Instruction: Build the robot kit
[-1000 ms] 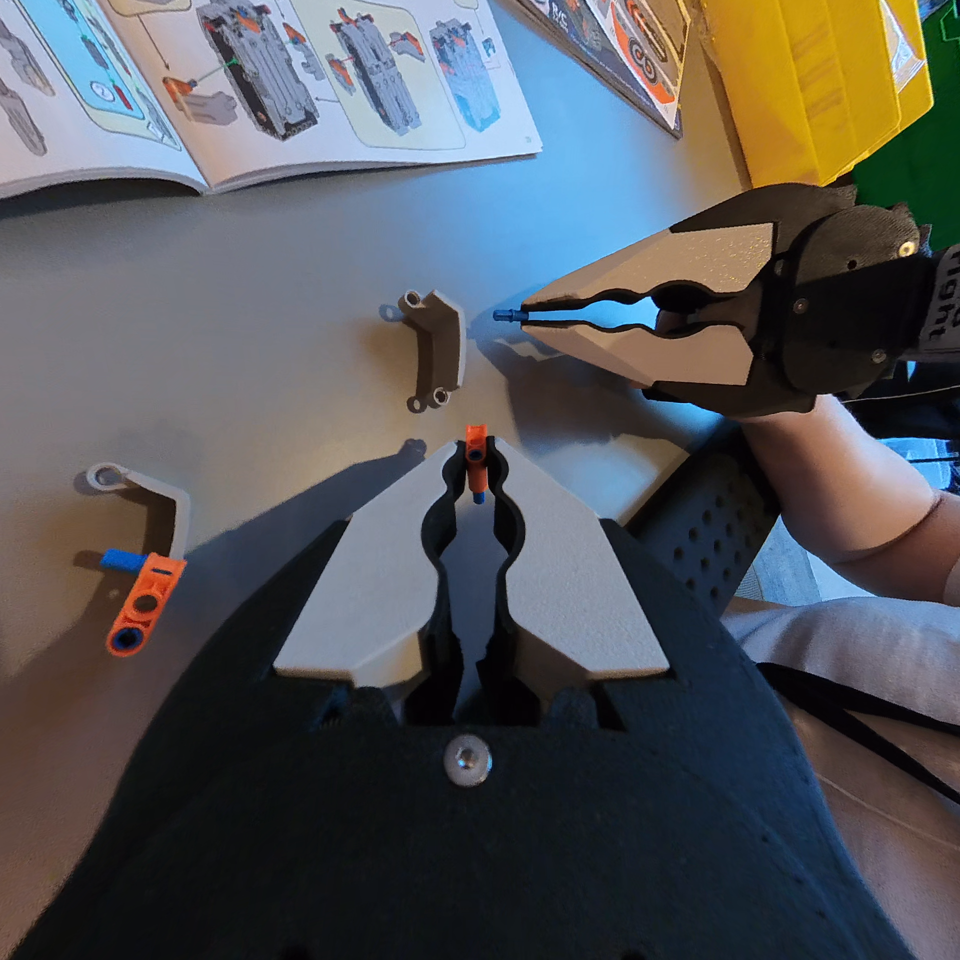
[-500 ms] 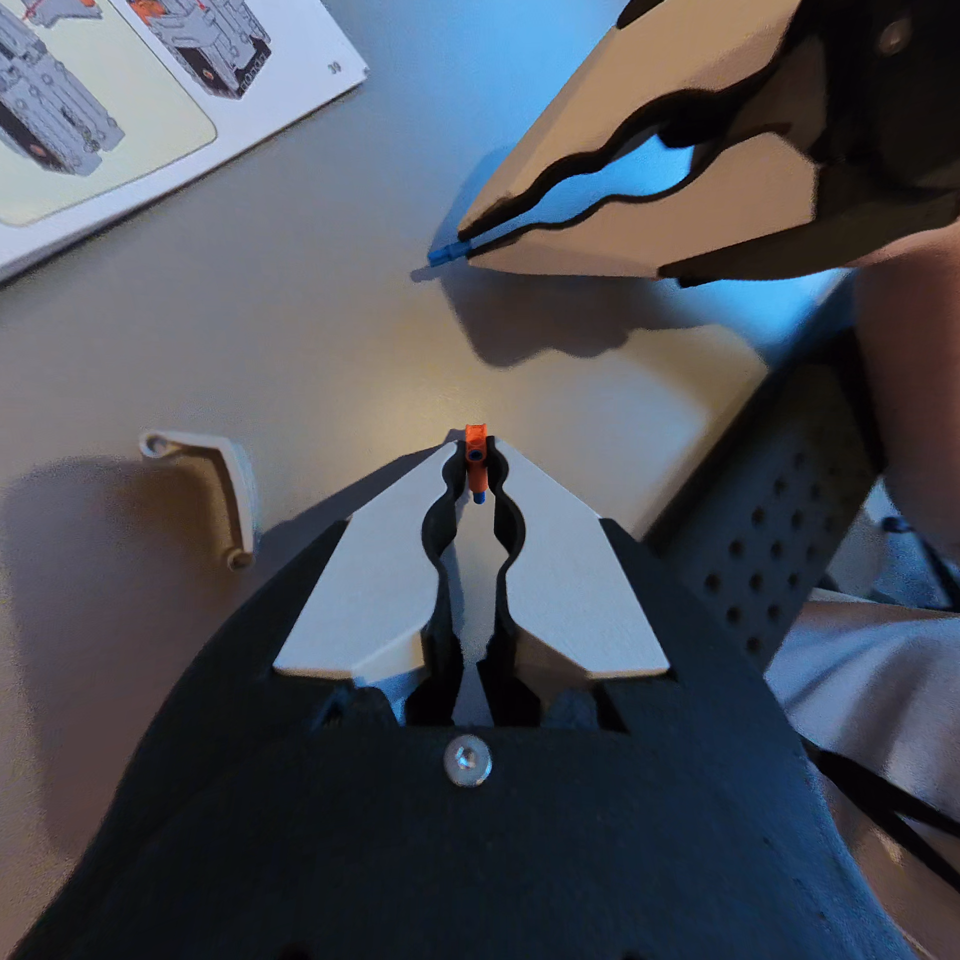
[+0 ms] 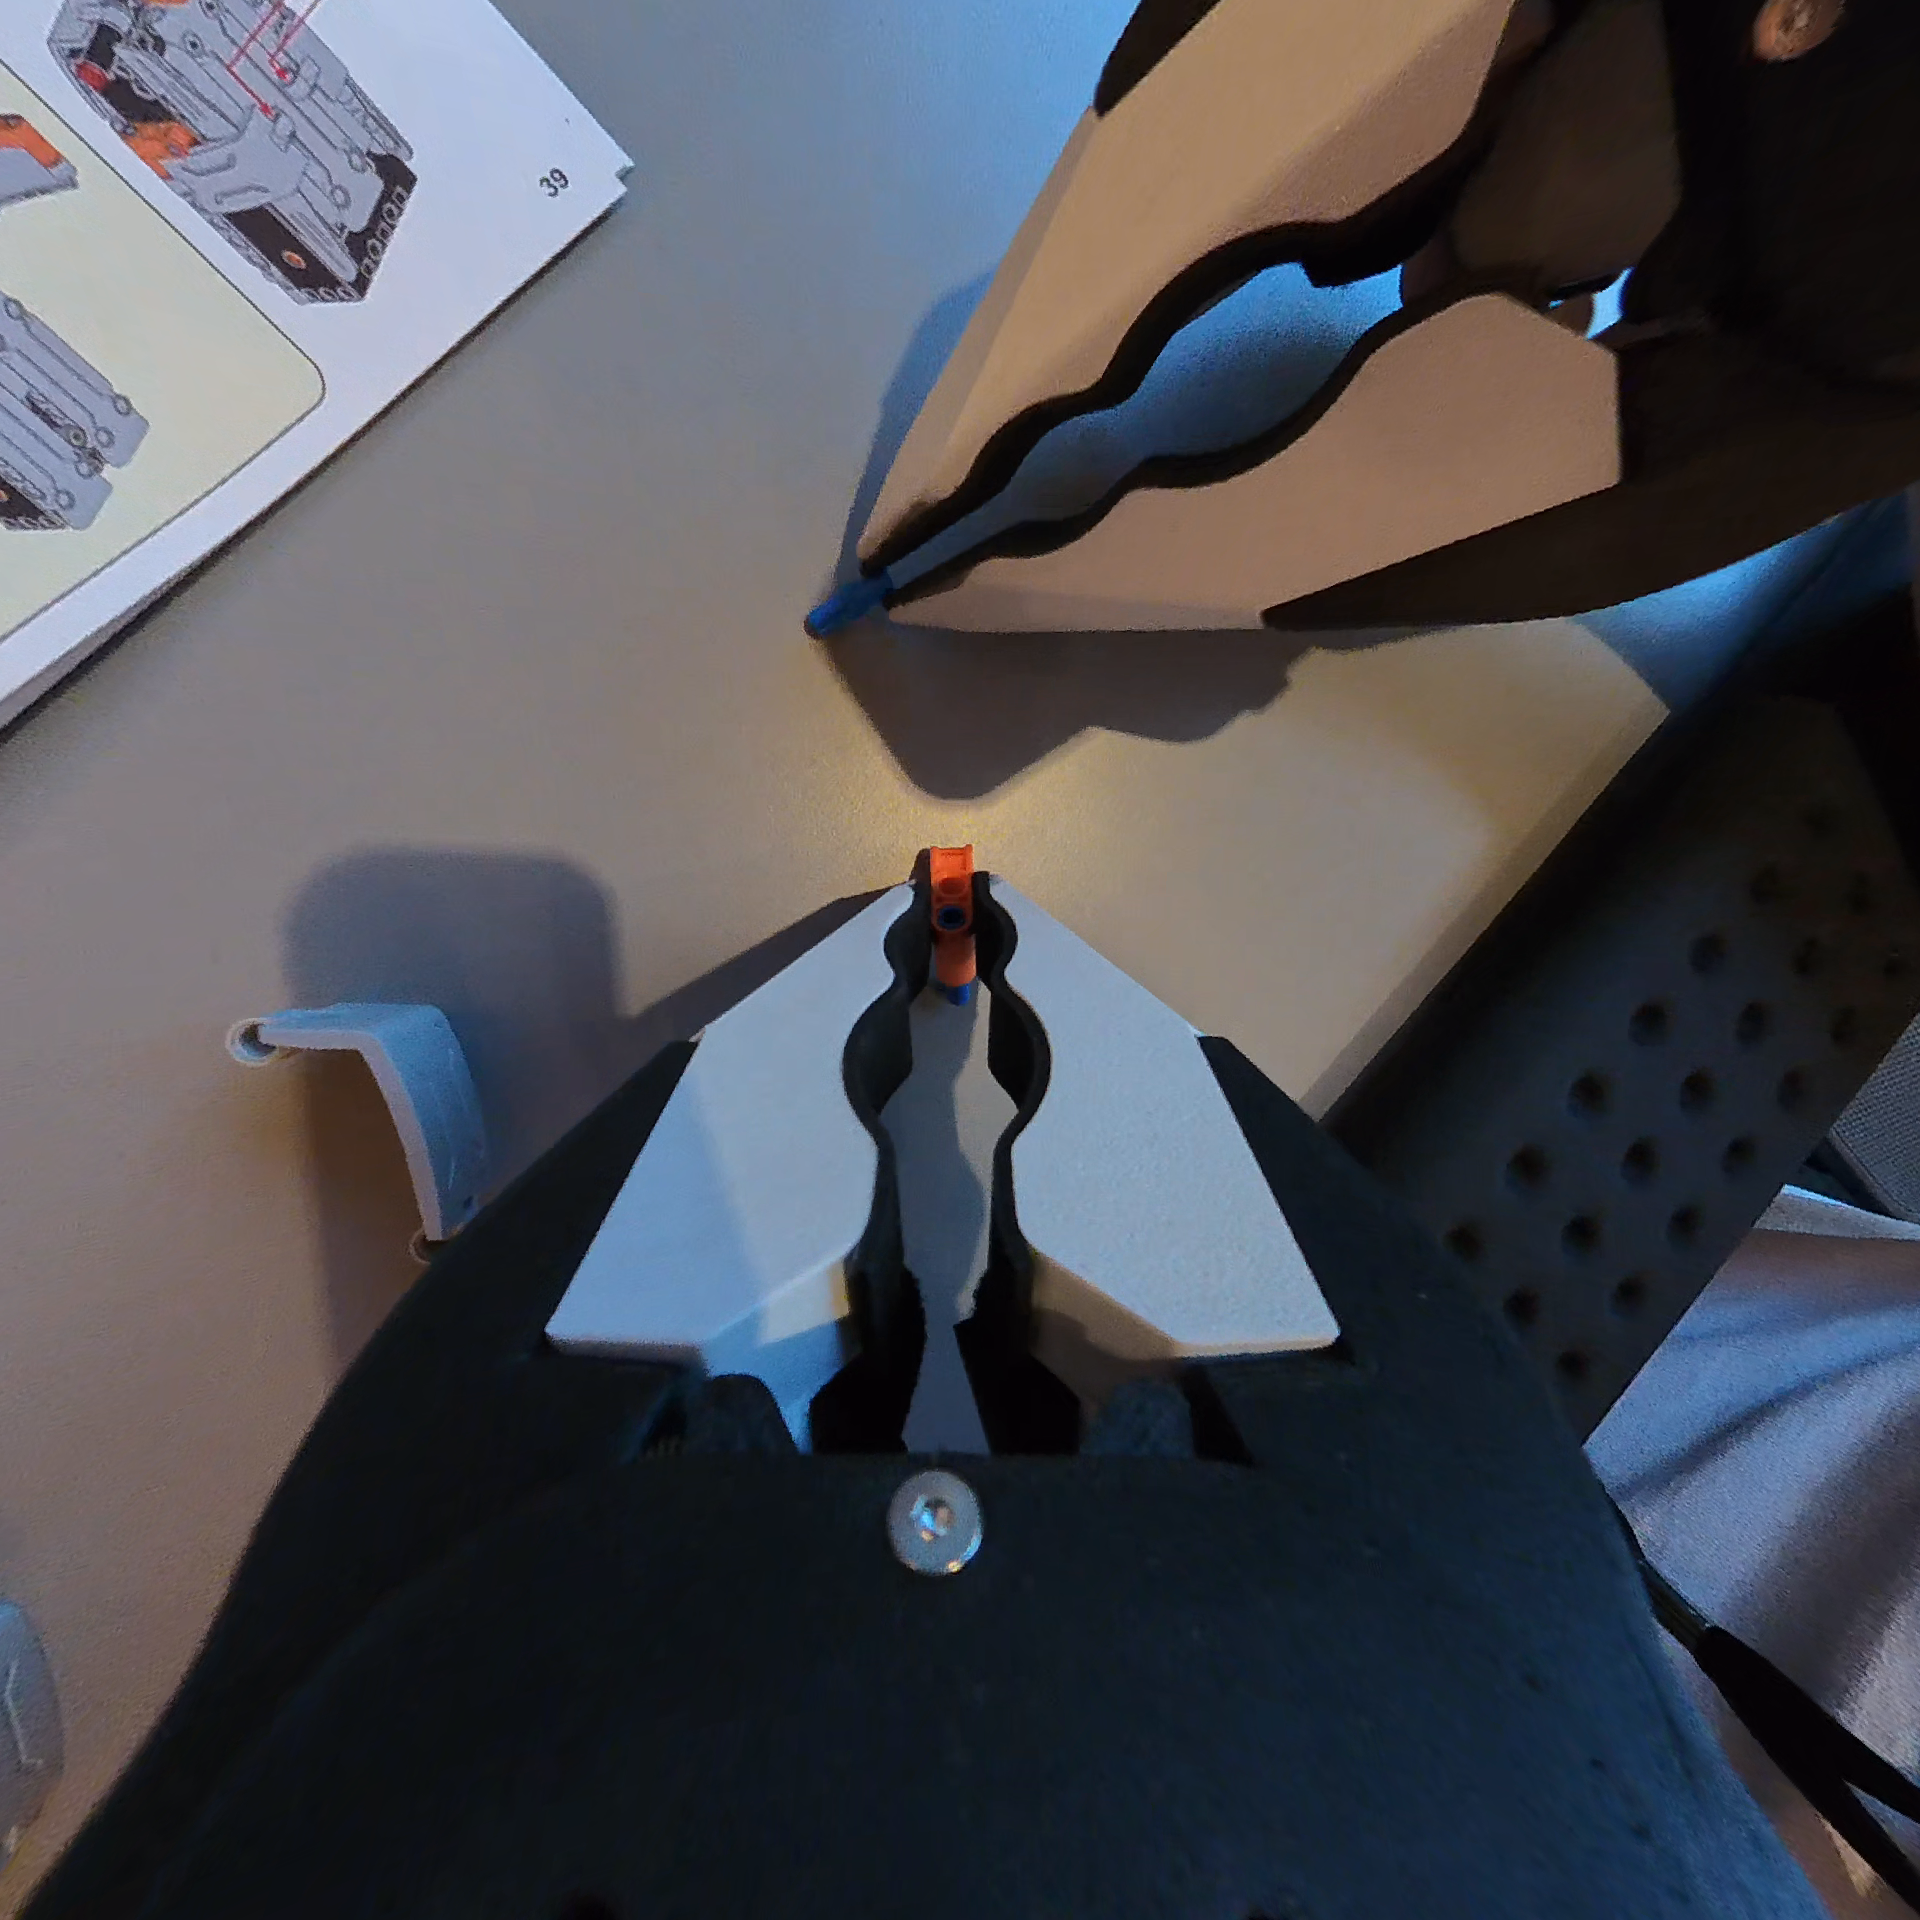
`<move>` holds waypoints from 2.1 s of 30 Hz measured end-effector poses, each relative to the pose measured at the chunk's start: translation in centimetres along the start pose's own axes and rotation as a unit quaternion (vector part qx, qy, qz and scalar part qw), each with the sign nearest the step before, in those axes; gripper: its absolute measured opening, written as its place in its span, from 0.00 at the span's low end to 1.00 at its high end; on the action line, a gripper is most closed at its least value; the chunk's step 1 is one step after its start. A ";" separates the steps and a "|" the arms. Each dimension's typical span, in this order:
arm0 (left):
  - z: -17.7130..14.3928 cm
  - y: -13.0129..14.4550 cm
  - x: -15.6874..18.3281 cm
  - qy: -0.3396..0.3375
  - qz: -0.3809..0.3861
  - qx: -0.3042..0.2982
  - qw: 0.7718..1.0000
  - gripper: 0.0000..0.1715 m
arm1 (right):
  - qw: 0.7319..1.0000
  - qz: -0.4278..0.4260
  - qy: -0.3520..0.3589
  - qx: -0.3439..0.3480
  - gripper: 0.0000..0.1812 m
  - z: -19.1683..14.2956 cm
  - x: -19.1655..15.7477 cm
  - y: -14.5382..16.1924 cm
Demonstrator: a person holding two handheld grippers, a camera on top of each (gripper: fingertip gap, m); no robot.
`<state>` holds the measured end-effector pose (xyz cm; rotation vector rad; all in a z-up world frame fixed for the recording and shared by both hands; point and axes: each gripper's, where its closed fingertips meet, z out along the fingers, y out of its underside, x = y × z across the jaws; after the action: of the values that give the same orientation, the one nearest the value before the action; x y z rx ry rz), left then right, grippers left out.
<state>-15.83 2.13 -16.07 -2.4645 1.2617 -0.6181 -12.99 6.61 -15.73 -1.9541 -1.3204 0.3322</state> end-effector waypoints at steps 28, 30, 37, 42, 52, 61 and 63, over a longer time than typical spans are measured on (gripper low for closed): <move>-9.0 4.9 -5.4 -0.092 -0.039 0.195 0.976 0.23 | 0.996 -0.007 0.016 0.090 0.12 -1.5 0.6 -3.0; -10.8 6.6 -7.4 -0.109 -0.057 0.218 0.968 0.21 | 0.994 -0.015 0.025 0.104 0.12 -1.8 0.7 -3.6; -13.6 11.2 -13.3 -0.137 -0.043 0.213 0.967 0.19 | 0.993 -0.033 0.026 0.113 0.11 -1.5 0.1 -4.3; -12.6 11.4 -14.5 -0.105 0.007 0.177 0.979 0.18 | 0.992 -0.037 0.030 0.121 0.11 -1.6 0.0 -4.5; -9.9 11.4 -14.0 -0.022 0.047 0.122 0.991 0.06 | 0.993 -0.043 0.038 0.107 0.11 -1.3 0.2 -3.9; -9.6 10.9 -14.3 -0.019 0.057 0.127 0.990 0.03 | 0.993 -0.049 0.039 0.103 0.10 -1.3 0.2 -3.9; -9.8 11.0 -14.6 -0.019 0.053 0.127 0.990 0.05 | 0.993 -0.049 0.038 0.105 0.10 -1.3 0.1 -3.9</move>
<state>-35.96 7.15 -16.05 -2.1778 1.2085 -0.6560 -14.88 6.95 -12.06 -1.7063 -1.2730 0.3309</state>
